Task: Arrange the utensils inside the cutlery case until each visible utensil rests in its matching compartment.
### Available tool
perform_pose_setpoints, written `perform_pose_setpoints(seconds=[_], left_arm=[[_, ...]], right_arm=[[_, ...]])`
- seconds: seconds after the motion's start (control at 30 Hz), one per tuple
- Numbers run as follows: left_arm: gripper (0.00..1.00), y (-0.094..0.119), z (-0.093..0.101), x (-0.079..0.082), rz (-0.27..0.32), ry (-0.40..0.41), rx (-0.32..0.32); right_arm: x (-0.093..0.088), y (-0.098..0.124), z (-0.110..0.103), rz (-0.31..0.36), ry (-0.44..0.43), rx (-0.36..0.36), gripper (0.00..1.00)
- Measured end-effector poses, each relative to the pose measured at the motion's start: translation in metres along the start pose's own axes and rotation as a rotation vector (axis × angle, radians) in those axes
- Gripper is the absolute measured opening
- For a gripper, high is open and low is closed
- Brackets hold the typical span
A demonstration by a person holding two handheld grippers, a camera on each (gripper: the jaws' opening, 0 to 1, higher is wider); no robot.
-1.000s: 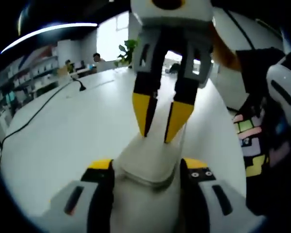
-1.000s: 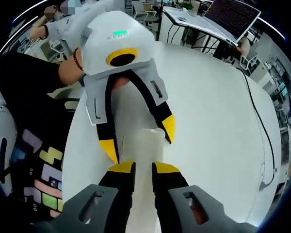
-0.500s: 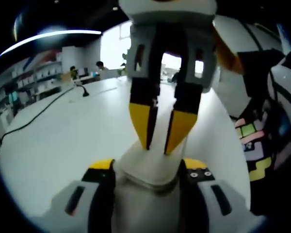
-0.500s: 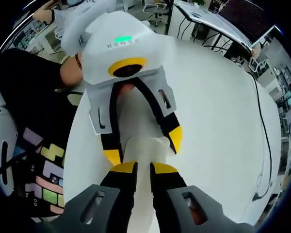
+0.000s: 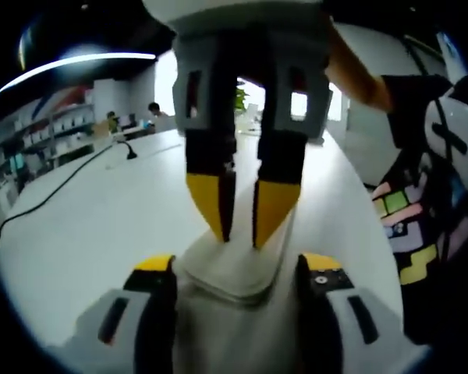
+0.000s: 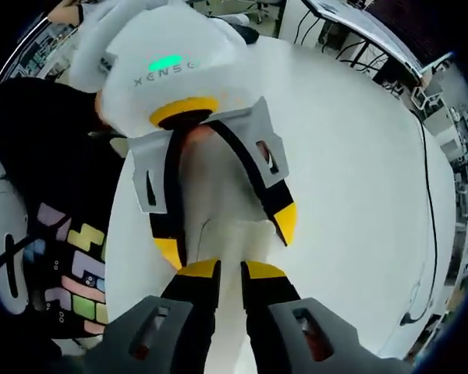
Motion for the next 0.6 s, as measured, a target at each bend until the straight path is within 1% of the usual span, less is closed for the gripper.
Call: perform_pose_setpoints(seconds=[0.07,0.13,0.2,0.27,0.33,0.43,0.47,0.57,0.6], left_arm=[[0.63,0.001,-0.002,0.000,0.001,0.003,0.003],[0.63,0.003,-0.004,-0.002,0.005,0.012,0.001],[0.61,0.004,-0.005,-0.002,0.011,0.024,-0.001],[0.60,0.005,-0.008,-0.002,0.022,0.053,-0.003],[0.59,0.004,-0.011,-0.002,0.031,0.070,-0.005],[0.58,0.002,-0.010,-0.002,0.034,0.066,-0.002],[0.57,0.001,-0.010,-0.001,0.030,0.061,0.002],[0.56,0.000,-0.011,-0.001,0.023,0.055,0.012],[0.55,0.001,-0.012,-0.001,0.022,0.056,0.013]], right_arm=[[-0.002,0.000,0.004,0.014,-0.011,0.032,0.10],[-0.006,-0.001,0.004,0.047,-0.027,0.040,0.09],[-0.008,-0.002,0.006,0.070,-0.024,0.024,0.06],[-0.006,-0.002,0.003,0.070,-0.019,0.016,0.05],[-0.003,-0.001,0.004,0.056,-0.017,0.002,0.05],[0.001,0.000,0.008,0.031,-0.007,-0.003,0.05],[0.003,0.001,0.011,0.016,-0.005,-0.001,0.05],[0.008,0.001,0.010,-0.028,0.003,-0.014,0.05],[0.009,0.002,0.010,-0.038,0.020,-0.020,0.05]])
Point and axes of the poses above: the point that each gripper's makers call its tool centre point, and the gripper's own axes: y roughly backward along the fingers, z roughly to its right, x roughly out of its top, the point moved 9 cm from there along y, roughly backward along the fingers, and after that the axes turned 1 degree about -x, right-handed, at the moved point
